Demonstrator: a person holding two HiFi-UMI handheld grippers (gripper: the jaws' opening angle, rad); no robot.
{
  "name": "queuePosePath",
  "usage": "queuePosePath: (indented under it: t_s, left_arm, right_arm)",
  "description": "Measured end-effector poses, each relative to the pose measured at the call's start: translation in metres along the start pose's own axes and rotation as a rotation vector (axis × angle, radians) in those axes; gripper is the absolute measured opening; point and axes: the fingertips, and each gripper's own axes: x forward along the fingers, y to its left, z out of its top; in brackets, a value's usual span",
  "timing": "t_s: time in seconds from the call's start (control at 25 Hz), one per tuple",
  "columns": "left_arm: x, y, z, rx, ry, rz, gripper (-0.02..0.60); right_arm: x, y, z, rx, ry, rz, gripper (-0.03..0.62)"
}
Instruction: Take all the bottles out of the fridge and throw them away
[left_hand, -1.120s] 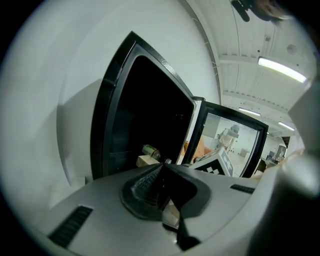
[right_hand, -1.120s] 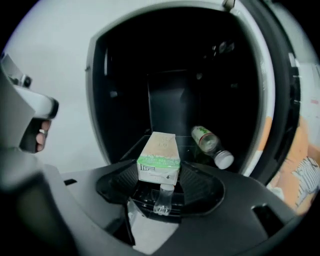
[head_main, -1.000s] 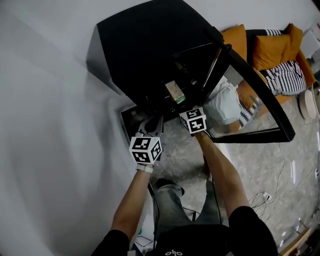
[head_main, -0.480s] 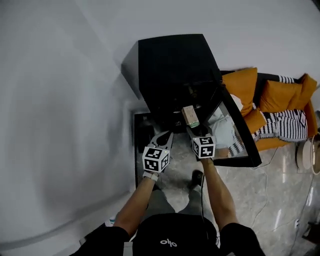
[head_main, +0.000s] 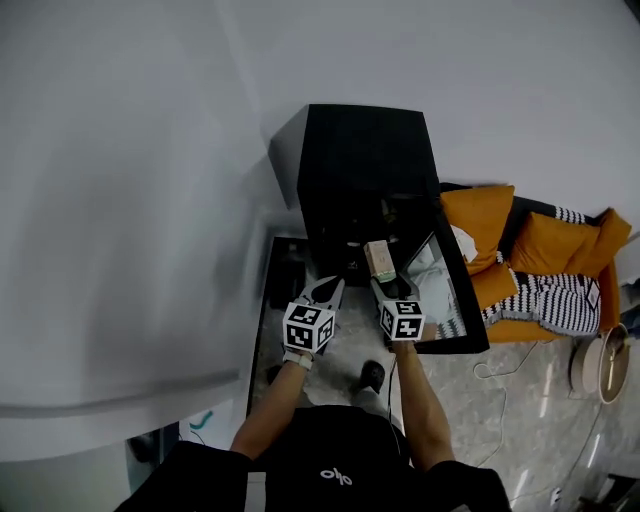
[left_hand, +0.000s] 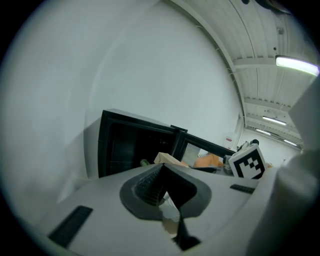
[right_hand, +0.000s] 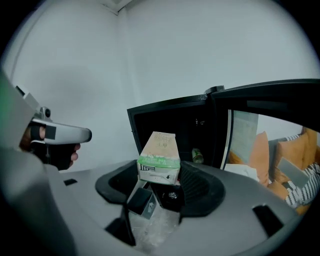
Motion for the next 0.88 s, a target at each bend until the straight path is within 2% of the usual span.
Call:
queuePosePath:
  t_s: [0.24,0.36,0.64,0.88]
  left_arm:
    - [-0.023,0.019,0.015,-0.026,-0.049,0.06,0.003]
    - [-0.042,0.037,0.015,-0.065,-0.072,0.092,0.003]
    - [-0.102,0.098,0.006,-0.15,-0.127,0.244,0.003]
    - [-0.151,0.139,0.001,-0.152,-0.146,0.364,0.003]
  right_arm:
    - [0.001,0.017,0.003,-0.033,0.019,0.038,0.268]
    - [0.01,0.037,0.005,-0.066,0.029,0.079,0.268]
    - [0.037,0.107,0.014,-0.15,0.047,0.202,0.268]
    - [0.057,0.166,0.016,-0.212,0.063,0.298,0.268]
